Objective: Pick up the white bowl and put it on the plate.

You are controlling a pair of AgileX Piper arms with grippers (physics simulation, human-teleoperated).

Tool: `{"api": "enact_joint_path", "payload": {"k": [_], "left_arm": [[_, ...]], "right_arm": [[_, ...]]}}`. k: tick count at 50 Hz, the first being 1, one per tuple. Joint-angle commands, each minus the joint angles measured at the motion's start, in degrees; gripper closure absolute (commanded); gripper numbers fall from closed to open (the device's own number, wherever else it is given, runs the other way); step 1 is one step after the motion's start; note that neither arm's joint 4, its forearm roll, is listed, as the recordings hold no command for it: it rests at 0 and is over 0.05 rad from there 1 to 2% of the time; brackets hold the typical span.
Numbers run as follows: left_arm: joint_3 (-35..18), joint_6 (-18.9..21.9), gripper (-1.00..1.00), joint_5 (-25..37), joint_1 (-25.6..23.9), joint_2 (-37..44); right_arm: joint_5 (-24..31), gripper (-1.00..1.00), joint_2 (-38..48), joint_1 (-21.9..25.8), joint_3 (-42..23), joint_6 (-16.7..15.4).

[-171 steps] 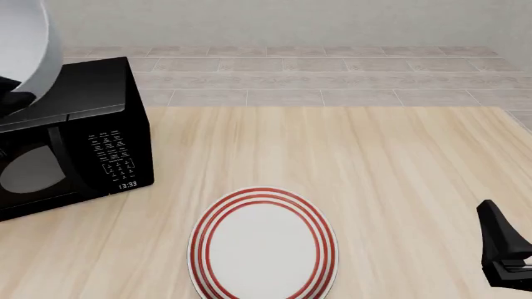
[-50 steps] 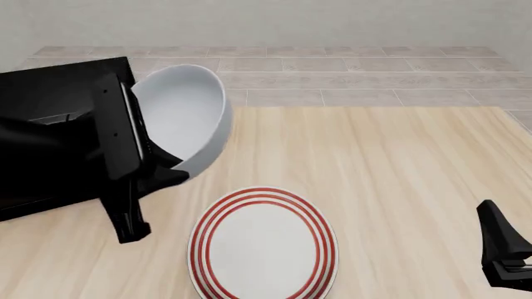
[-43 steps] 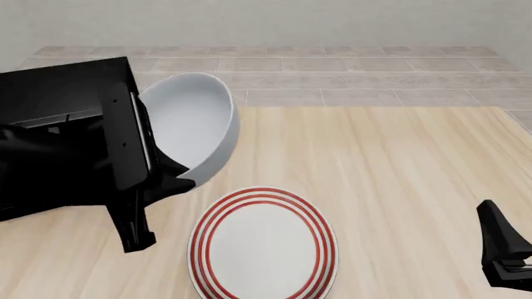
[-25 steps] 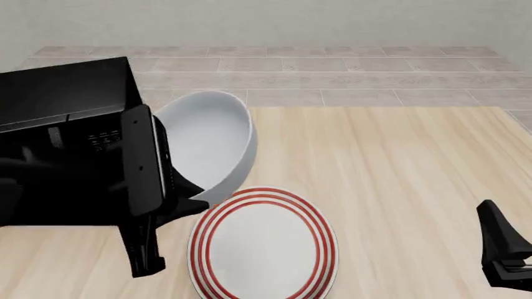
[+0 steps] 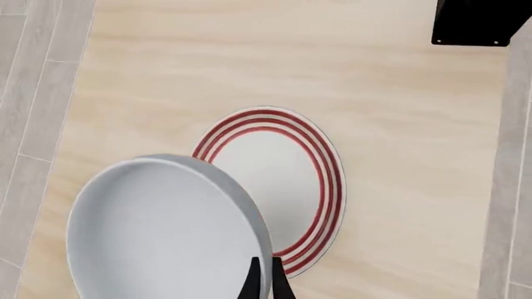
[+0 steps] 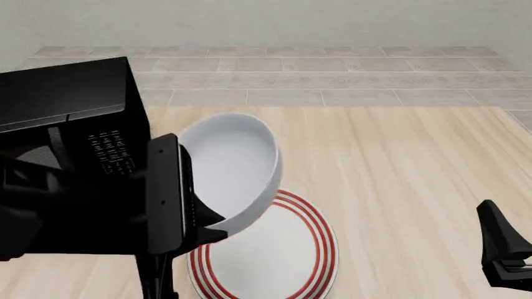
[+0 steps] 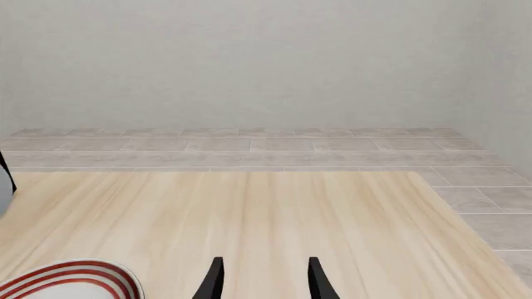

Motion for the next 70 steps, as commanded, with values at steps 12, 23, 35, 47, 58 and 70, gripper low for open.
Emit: {"api": "enact_joint_path", "payload": {"k": [12, 23, 35, 47, 58, 70], "left_arm": [[-0.52, -2.3, 1.0, -1.89, -5.58, 1.17], [0.91, -3.16, 1.0, -3.18, -7.75, 1.96], [1.06, -4.33, 1.0, -3.6, -10.41, 2.49], [2.22, -5.76, 1.0, -4.67, -13.19, 3.64], [3.91, -6.93, 1.0, -6.61, -14.21, 5.19], [5.02, -7.34, 1.0, -7.81, -14.12, 5.99]], "right_arm": [[0.0, -1.0, 0.0, 0.0, 0.0, 0.0], [0.0, -1.0, 0.0, 0.01, 0.0, 0.0], [0.0, -1.0, 0.0, 0.01, 0.0, 0.0], [0.0, -1.0, 0.0, 0.0, 0.0, 0.0], [0.0, -1.0, 0.01, 0.0, 0.0, -0.01], [0.0, -1.0, 0.0, 0.0, 0.0, 0.01]]}}
